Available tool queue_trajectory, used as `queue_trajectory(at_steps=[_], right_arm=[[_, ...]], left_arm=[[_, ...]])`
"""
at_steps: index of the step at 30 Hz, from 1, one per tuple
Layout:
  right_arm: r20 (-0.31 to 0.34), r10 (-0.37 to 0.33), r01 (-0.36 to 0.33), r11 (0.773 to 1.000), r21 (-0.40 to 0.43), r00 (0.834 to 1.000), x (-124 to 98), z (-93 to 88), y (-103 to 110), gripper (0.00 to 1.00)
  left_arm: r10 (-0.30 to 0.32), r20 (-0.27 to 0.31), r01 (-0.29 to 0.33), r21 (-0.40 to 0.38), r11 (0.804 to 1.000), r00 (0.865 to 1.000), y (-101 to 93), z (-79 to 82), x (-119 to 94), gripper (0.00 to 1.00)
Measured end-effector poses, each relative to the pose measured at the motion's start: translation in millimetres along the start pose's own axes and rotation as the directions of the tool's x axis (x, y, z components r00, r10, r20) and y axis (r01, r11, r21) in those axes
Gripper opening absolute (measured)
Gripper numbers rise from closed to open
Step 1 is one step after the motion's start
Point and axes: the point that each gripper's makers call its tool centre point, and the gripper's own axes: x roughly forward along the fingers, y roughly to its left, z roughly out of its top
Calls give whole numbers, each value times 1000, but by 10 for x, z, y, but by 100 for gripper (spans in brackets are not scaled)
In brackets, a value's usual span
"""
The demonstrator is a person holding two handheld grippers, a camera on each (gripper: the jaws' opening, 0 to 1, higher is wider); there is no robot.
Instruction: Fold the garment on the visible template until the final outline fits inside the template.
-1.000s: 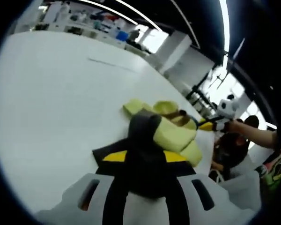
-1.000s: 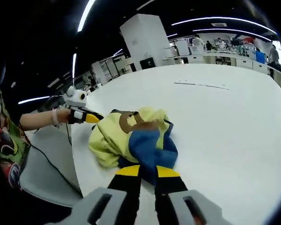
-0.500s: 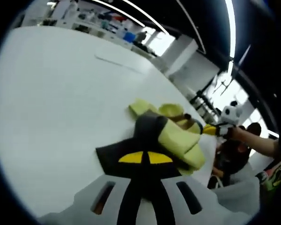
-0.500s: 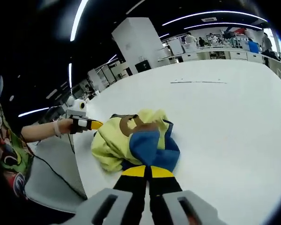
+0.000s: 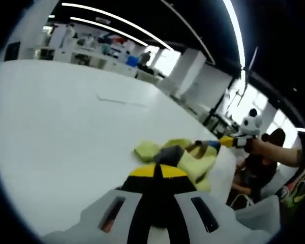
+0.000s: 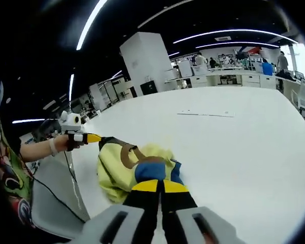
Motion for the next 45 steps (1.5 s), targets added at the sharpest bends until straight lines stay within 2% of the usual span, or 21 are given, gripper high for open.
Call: queue_trajectory(at_steps=[3, 5, 6, 8, 10, 20, 28, 31, 34, 37, 39, 40, 41, 43, 44, 45], right_arm=[[35, -11, 11, 1000, -4, 999, -83, 136, -8, 0], [58, -21, 22, 1000, -14, 998, -155, 238, -5, 0], [65, -22, 23, 999, -22, 998, -188, 277, 6, 0], [93, -24, 28, 999, -36, 995, -271, 389, 32, 0], [119, -13, 17, 999, -33, 993, -335, 493, 89, 0], [196, -1, 27, 991, -131, 981, -547, 933, 371, 0], [275, 31, 24, 981, -194, 961, -833, 1335, 654, 0], [315, 47, 23, 976, -214, 948, -960, 1512, 739, 0], [343, 64, 17, 974, -227, 937, -1057, 1650, 759, 0], [365, 82, 10, 970, -242, 927, -1137, 1762, 749, 0], [372, 84, 9, 970, -241, 924, -1163, 1802, 750, 0], [389, 109, -11, 969, -246, 915, -1177, 1843, 739, 0], [394, 108, -15, 973, -232, 913, -1165, 1848, 705, 0], [385, 105, -20, 976, -217, 917, -1075, 1808, 605, 0], [369, 97, -20, 978, -206, 924, -995, 1764, 536, 0], [361, 95, -21, 979, -205, 928, -935, 1736, 502, 0]], left_arm=[[0, 43, 0, 9, 1000, 999, -25, 167, -72, 0], [2, 98, -3, 9, 1000, 995, -50, 327, -152, 0], [-2, 104, 2, 1, 1000, 995, -74, 369, -195, 0], [13, 113, -20, 58, 998, 994, -89, 475, -287, 0], [17, 111, -25, 73, 997, 994, -101, 508, -318, 0], [-5, 209, -28, 151, 988, 978, -304, 947, -555, 0], [-47, 307, -16, 203, 979, 951, -541, 1417, -811, 0], [-77, 348, -7, 234, 972, 935, -690, 1603, -911, 0], [-86, 363, -9, 251, 968, 928, -743, 1728, -971, 0], [-106, 392, 3, 254, 967, 914, -797, 1850, -1033, 0], [-123, 405, 3, 285, 958, 906, -830, 1914, -1063, 0], [-114, 406, -7, 285, 959, 907, -804, 1934, -1062, 0], [-114, 406, -9, 290, 957, 907, -785, 1935, -1051, 0], [-106, 396, -9, 278, 961, 912, -710, 1907, -995, 0], [-90, 372, -12, 265, 964, 924, -607, 1838, -913, 0], [-79, 360, -19, 261, 965, 930, -547, 1804, -865, 0]])
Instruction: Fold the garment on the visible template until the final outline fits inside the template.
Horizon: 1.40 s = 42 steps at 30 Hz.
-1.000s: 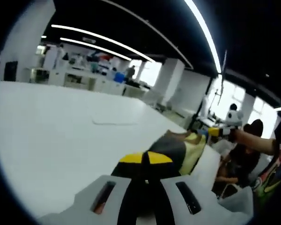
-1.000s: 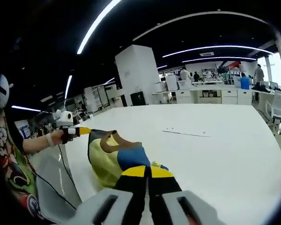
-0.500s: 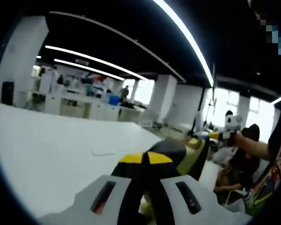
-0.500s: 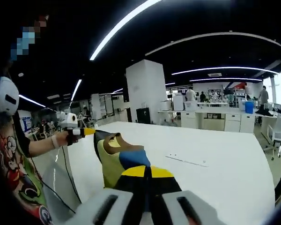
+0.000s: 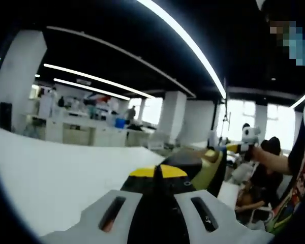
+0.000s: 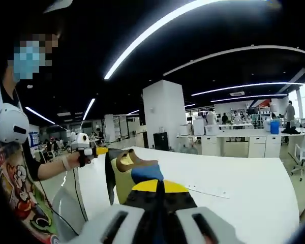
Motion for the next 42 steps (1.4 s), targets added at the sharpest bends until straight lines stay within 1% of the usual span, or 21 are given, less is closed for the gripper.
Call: queue_trajectory(at_steps=[3, 4, 5, 6, 7, 9, 10, 12, 13, 16, 19, 22, 25, 30, 31, 32, 35, 36, 38, 40, 42], right_arm=[[-43, -1, 2, 1000, 23, 999, 162, -215, -135, 0], [-59, -6, 8, 999, 32, 998, 202, -274, -176, 0], [-96, -11, 14, 999, 33, 995, 282, -391, -255, 0], [-108, -9, 13, 999, 29, 994, 370, -466, -336, 0], [-127, -13, 20, 998, 52, 992, 424, -524, -403, 0], [-129, -5, 13, 998, 57, 992, 557, -529, -530, 0], [-140, -2, 14, 996, 86, 990, 644, -566, -574, 0], [-143, -2, 15, 995, 94, 990, 757, -592, -658, 0], [-146, 1, 16, 993, 116, 989, 843, -617, -736, 0], [-164, 1, 20, 991, 131, 987, 1012, -695, -861, 0], [-188, 4, 21, 992, 127, 982, 1144, -778, -974, 0], [-209, 14, 16, 990, 142, 978, 1324, -891, -1126, 0], [-230, 13, 30, 983, 183, 973, 1489, -1064, -1304, 0], [-302, 8, 63, 972, 225, 953, 1742, -1463, -1561, 0], [-324, 8, 73, 969, 236, 946, 1805, -1563, -1608, 0], [-334, 6, 77, 969, 235, 943, 1852, -1619, -1644, 0], [-382, 10, 84, 970, 229, 924, 1985, -1804, -1723, 0], [-409, 11, 92, 968, 232, 913, 2023, -1888, -1759, 0], [-442, 2, 109, 968, 224, 897, 2093, -2002, -1827, 0], [-447, -3, 113, 969, 219, 894, 2156, -2045, -1875, 0], [-474, -9, 129, 967, 221, 880, 2221, -2138, -1951, 0]], left_arm=[[23, -52, -24, -23, 999, 998, 196, -226, 122, 0], [26, -60, -27, -25, 999, 998, 239, -268, 156, 0], [24, -73, -26, -26, 999, 997, 317, -348, 226, 0], [35, -95, -39, -48, 998, 995, 415, -436, 287, 0], [36, -103, -42, -53, 998, 994, 461, -484, 335, 0], [54, -122, -62, -63, 996, 991, 586, -576, 436, 0], [54, -123, -62, -63, 996, 991, 627, -598, 479, 0], [60, -138, -71, -72, 995, 989, 764, -676, 599, 0], [64, -141, -74, -68, 995, 988, 801, -701, 644, 0], [84, -154, -97, -81, 992, 985, 976, -795, 805, 0], [100, -154, -113, -74, 991, 983, 1087, -841, 915, 0], [118, -151, -130, -75, 989, 981, 1257, -948, 1081, 0], [141, -168, -156, -85, 984, 976, 1439, -1121, 1225, 0], [168, -223, -195, -106, 975, 960, 1701, -1495, 1420, 0], [177, -247, -209, -109, 972, 953, 1765, -1606, 1456, 0], [179, -260, -212, -108, 971, 949, 1800, -1669, 1487, 0], [185, -299, -224, -103, 969, 936, 1908, -1865, 1577, 0], [190, -315, -232, -102, 967, 930, 1946, -1942, 1602, 0], [198, -333, -245, -105, 964, 922, 2010, -2057, 1642, 0], [211, -345, -264, -116, 957, 915, 2068, -2135, 1661, 0], [229, -368, -287, -113, 951, 901, 2138, -2246, 1673, 0]])
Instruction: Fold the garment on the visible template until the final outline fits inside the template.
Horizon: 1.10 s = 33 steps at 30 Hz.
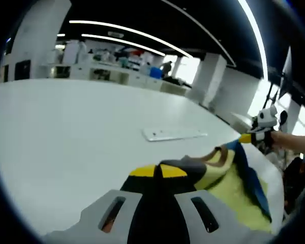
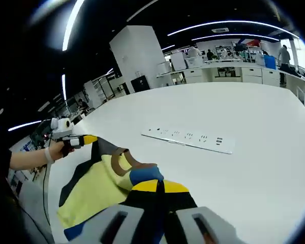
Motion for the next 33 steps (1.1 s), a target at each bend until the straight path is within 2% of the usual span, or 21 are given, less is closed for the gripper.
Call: queue_trajectory(at_steps=[3, 6, 11, 18, 33], right_arm=[[-37, -20, 21, 1000, 2, 999, 101, -50, -87, 0], [-68, -42, 42, 999, -6, 997, 196, -97, -171, 0], [-123, -58, 55, 998, -31, 991, 324, -186, -244, 0], [-140, -73, 71, 997, -17, 987, 410, -233, -294, 0], [-163, -82, 82, 997, -6, 983, 375, -306, -302, 0]], left_arm=[[35, -52, -35, 9, 999, 998, 112, -137, 93, 0], [39, -58, -39, 13, 999, 998, 138, -151, 160, 0], [83, -97, -81, 23, 996, 992, 245, -247, 238, 0], [95, -105, -91, 40, 995, 990, 271, -280, 289, 0], [96, -101, -94, 24, 995, 990, 280, -284, 315, 0]])
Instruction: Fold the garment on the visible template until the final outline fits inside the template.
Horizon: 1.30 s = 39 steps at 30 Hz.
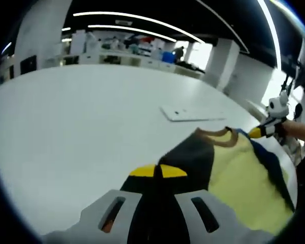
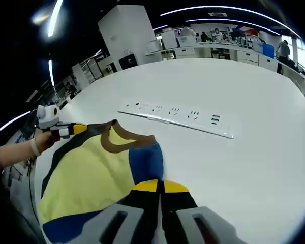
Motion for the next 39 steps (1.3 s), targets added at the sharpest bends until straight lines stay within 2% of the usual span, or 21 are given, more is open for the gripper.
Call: queue_trajectory(at_steps=[4, 5, 8, 12, 13, 15, 17, 19, 20, 24, 25, 27, 29, 31, 39], right_arm=[[31, -9, 9, 1000, -24, 999, -19, 28, 6, 0], [50, 4, -1, 999, -42, 999, -19, 50, 29, 3], [70, 19, -16, 999, -34, 997, -42, 47, 73, 26], [102, 20, -14, 998, -60, 995, -96, 75, 94, 47], [110, 24, -17, 998, -61, 994, -106, 85, 105, 54], [129, 28, -18, 997, -78, 991, -136, 110, 126, 62], [135, 33, -21, 996, -92, 990, -168, 115, 155, 72], [137, 42, -28, 994, -106, 990, -192, 109, 189, 80], [134, 45, -30, 993, -111, 990, -202, 102, 203, 82], [127, 64, -45, 988, -146, 990, -270, 82, 294, 90], [124, 63, -45, 988, -147, 990, -284, 79, 306, 91], [139, 80, -61, 989, -137, 987, -320, 98, 360, 94], [132, 83, -65, 988, -137, 988, -343, 85, 389, 97], [124, 75, -55, 985, -161, 989, -377, 60, 409, 97], [135, 69, -47, 986, -160, 988, -564, -18, 523, 94]], left_arm=[[-15, 8, 14, 57, 998, 1000, -38, 10, -17, 0], [-14, 11, 13, 59, 998, 1000, -43, 12, -26, 3], [-6, 20, 5, 55, 998, 1000, -35, 23, -30, 27], [-52, 30, 50, 52, 997, 998, -135, 38, -85, 36], [-61, 31, 59, 58, 997, 998, -159, 43, -101, 40], [-80, 28, 78, 70, 994, 996, -207, 42, -122, 52], [-138, 1, 137, 100, 986, 990, -339, 2, -153, 69], [-190, 2, 188, 112, 976, 982, -466, 5, -209, 79], [-193, 0, 192, 114, 975, 981, -479, 4, -222, 80], [-286, -18, 286, 151, 946, 958, -704, -7, -356, 91], [-281, -23, 282, 149, 948, 959, -709, -14, -380, 93], [-307, -32, 308, 167, 937, 951, -775, -26, -449, 95], [-311, -42, 314, 177, 933, 949, -802, -36, -505, 99], [-324, -45, 326, 191, 926, 945, -833, -30, -563, 99], [-349, -52, 352, 205, 913, 936, -928, -6, -800, 99]])
